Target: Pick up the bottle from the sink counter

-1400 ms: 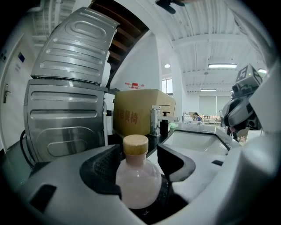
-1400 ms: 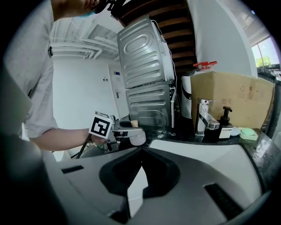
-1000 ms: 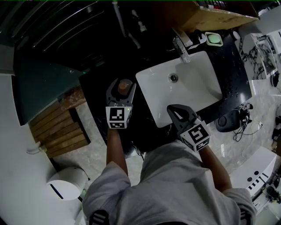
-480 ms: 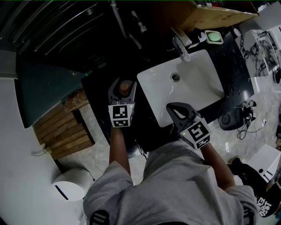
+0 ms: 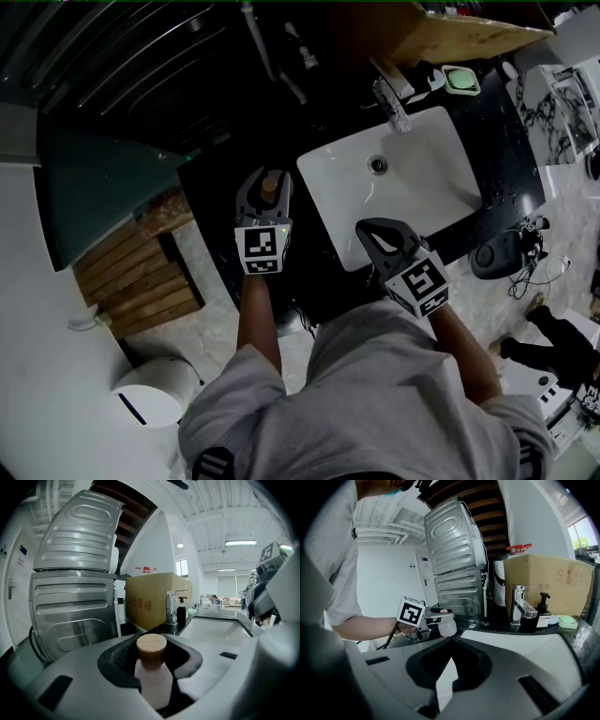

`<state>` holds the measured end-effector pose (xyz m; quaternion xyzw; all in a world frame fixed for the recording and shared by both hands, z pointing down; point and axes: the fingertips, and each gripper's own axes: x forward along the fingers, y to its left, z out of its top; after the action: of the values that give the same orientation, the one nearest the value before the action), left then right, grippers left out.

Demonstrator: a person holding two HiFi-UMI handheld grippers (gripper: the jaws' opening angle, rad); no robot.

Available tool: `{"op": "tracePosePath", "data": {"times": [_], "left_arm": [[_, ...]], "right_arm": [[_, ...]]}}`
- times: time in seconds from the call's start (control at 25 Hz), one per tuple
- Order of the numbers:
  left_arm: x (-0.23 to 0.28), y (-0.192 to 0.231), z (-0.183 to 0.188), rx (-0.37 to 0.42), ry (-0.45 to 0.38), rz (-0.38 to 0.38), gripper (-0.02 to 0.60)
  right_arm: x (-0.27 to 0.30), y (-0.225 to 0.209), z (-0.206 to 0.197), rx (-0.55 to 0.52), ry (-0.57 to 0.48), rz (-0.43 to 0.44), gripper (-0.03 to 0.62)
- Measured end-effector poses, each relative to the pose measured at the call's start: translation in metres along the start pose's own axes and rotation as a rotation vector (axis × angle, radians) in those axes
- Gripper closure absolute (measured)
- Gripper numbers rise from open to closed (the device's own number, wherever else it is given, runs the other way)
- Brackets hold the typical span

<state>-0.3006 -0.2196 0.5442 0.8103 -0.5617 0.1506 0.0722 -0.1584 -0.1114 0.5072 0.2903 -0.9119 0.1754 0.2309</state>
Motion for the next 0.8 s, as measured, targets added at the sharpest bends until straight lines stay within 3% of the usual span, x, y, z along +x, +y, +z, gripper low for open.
{"op": "tracePosePath", "data": {"times": [0.28, 0.56, 0.8], "left_arm": [[0.0007, -0.0014, -0.0001, 0.036, 0.018, 0.029, 0.454], [0.0006, -0.0037, -0.0007, 0.033, 0.029, 0.016, 0.457], [-0.0040, -0.0036, -0.0030, 0.015, 0.042, 0.053, 0.460]], "right_arm": [[0.0011, 0.0004, -0.0008, 0.006, 0.004, -0.006, 0.586], [0.0019, 0.0026, -0.0039, 0.000, 0.014, 0.003, 0.586], [0.0037, 0.0051, -0.0023, -0.010, 0.005, 0.020, 0.586]]}}
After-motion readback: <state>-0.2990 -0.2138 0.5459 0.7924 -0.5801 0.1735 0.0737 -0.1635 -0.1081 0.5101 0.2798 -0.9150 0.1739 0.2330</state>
